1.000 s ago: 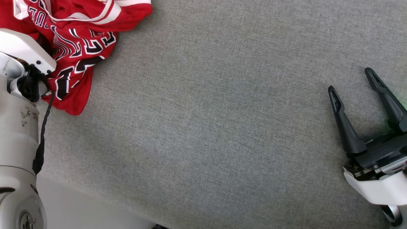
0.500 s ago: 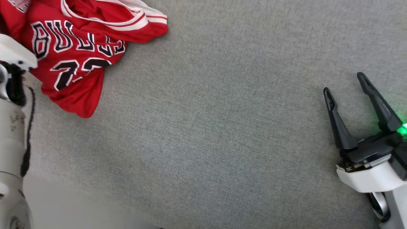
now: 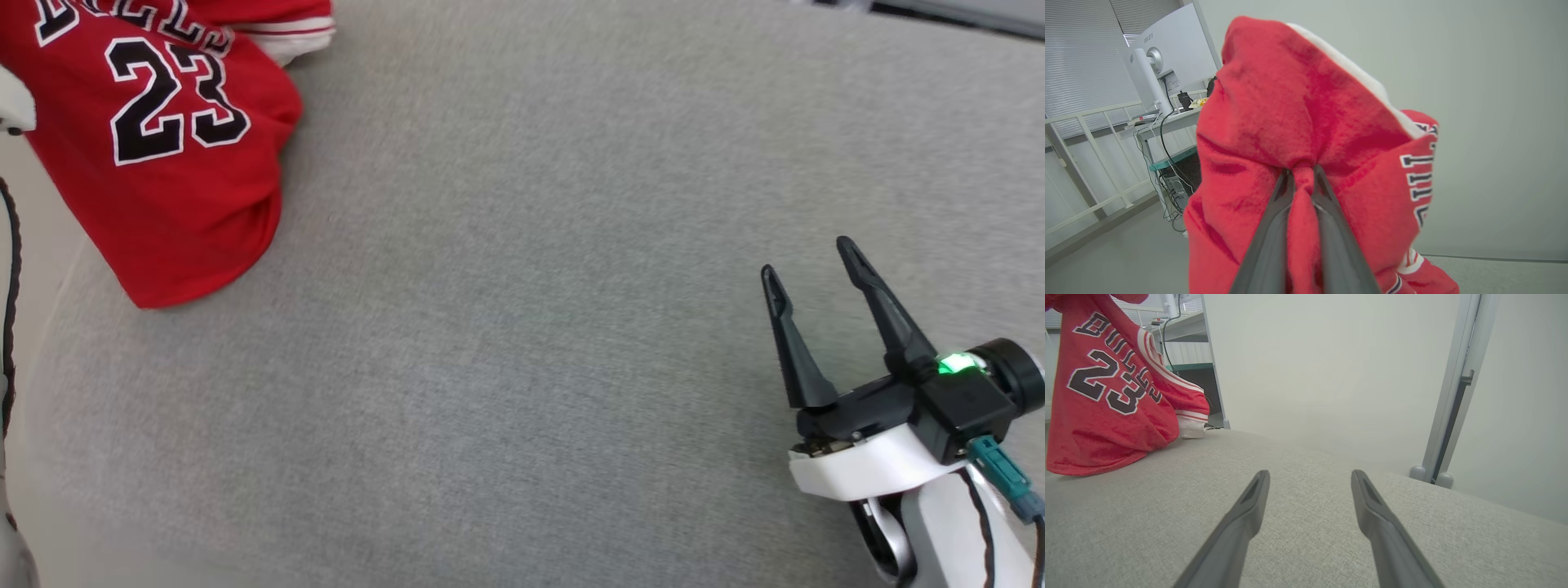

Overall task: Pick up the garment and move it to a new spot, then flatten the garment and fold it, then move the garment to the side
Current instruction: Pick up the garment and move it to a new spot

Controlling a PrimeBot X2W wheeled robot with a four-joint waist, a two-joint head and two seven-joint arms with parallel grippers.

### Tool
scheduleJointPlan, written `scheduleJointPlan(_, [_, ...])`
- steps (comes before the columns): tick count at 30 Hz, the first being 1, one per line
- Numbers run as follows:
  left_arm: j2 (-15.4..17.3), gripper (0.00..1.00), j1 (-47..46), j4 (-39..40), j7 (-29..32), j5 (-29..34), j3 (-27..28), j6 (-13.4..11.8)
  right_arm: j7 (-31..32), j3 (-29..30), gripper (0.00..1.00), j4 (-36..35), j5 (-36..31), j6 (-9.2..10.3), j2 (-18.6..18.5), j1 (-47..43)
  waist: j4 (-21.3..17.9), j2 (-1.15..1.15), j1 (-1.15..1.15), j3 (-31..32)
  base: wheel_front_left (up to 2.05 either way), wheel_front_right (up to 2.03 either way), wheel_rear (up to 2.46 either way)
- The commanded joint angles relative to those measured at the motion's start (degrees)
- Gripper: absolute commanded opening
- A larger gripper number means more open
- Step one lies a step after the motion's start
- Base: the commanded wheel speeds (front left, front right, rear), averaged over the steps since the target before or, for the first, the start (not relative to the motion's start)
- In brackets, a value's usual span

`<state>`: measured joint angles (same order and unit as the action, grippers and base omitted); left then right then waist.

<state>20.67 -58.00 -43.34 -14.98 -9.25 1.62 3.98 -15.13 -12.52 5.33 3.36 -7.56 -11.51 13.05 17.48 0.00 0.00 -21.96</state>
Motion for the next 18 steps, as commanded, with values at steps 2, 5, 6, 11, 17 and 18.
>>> scheduleJointPlan(2, [0.3,0.0,1.2,3.4,0.6,0.9,-1.3,0.6,0.0,0.0,1.0,0.5,0.2,0.14,1.2,-0.3,-4.1,0.0,0.0,4.4,0.0,0.0,0.0])
scheduleJointPlan(5, [0.0,0.0,2.4,8.9,2.9,1.7,-3.3,1.0,0.0,0.3,1.0,0.8,0.3,0.14,3.0,-0.7,-6.7,0.0,0.0,6.0,0.0,0.0,0.0])
scheduleJointPlan(6, [0.0,0.0,2.8,10.8,3.8,1.9,-3.8,1.1,0.0,0.1,1.0,1.0,0.3,0.14,3.5,-0.8,-7.7,0.0,0.0,6.5,0.0,0.0,0.0])
scheduleJointPlan(11, [-0.8,0.0,5.0,20.4,8.6,2.6,-6.8,1.5,0.0,0.5,1.0,1.5,0.5,0.14,5.7,-1.1,-13.1,0.0,0.0,8.1,0.0,0.0,0.0])
scheduleJointPlan(17, [-2.3,0.0,7.2,26.8,12.5,2.6,-10.0,1.9,0.0,0.8,1.0,1.7,0.7,0.14,7.0,-0.7,-18.5,0.0,0.0,8.4,0.0,0.0,0.0])
scheduleJointPlan(18, [-3.0,0.0,7.8,27.6,13.0,2.5,-10.8,2.0,0.0,0.9,1.0,1.6,0.7,0.14,7.2,-0.6,-19.3,0.0,0.0,8.3,0.0,0.0,0.0])
